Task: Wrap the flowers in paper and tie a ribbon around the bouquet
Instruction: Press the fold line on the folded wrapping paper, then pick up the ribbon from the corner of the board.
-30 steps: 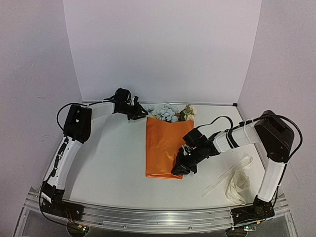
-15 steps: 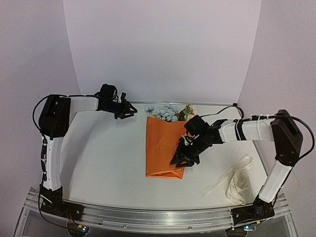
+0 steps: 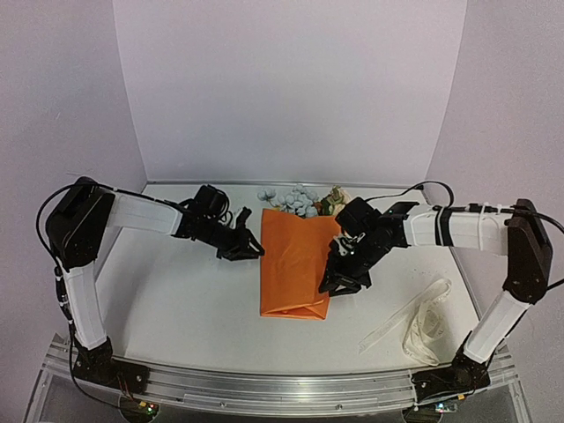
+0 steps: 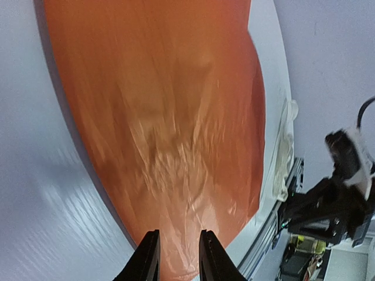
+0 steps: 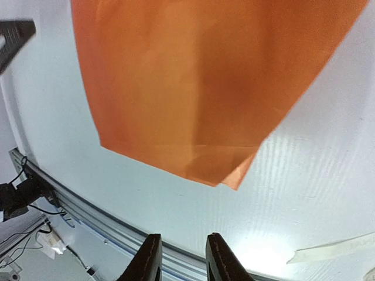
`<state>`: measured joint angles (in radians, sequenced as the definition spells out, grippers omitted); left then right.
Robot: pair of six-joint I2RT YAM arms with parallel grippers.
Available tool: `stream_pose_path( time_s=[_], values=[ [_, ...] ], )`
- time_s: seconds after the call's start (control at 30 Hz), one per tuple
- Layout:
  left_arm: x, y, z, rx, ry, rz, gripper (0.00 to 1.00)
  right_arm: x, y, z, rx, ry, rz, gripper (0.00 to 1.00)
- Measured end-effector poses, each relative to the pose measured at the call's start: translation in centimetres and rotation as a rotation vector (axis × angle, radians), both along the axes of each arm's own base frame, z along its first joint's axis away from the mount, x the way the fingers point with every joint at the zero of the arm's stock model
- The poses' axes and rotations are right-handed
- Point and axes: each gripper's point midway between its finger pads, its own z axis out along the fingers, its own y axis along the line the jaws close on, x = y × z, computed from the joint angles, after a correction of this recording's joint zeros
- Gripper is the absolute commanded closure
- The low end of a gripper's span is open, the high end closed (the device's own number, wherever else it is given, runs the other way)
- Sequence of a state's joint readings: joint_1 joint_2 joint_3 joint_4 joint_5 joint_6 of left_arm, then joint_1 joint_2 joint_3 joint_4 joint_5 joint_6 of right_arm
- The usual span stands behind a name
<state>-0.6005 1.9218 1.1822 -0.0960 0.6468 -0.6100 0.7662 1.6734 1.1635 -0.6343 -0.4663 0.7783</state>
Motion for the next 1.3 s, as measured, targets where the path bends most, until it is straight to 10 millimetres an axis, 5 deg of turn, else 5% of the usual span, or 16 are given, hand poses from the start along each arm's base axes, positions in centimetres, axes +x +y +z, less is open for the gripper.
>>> stream_pose_path(
  time_s=[0.1, 0.2, 0.57, 1.3],
  values=[
    [-3.8, -0.9, -1.7, 0.025, 0.048, -0.068, 0.76, -0.5, -2.2, -0.4, -0.071, -0.033, -0.019, 0.59],
    [-5.4, -1.1, -2.0, 0.031, 0.059, -0.093, 0.75, -1.2, -5.3, -0.6, -0.147, -0.076, -0.052, 0.54],
    [-5.6, -1.9, 1.0, -0.013, -0.014, -0.101, 0.73, -4.1, -16.2, -4.3, -0.458, -0.088, -0.196, 0.54],
    [-5.5, -1.8, 1.0, 0.0, -0.038, -0.107, 0.73, -0.6, -31.8, -4.1, -0.637, 0.026, -0.727, 0.41]
  ],
)
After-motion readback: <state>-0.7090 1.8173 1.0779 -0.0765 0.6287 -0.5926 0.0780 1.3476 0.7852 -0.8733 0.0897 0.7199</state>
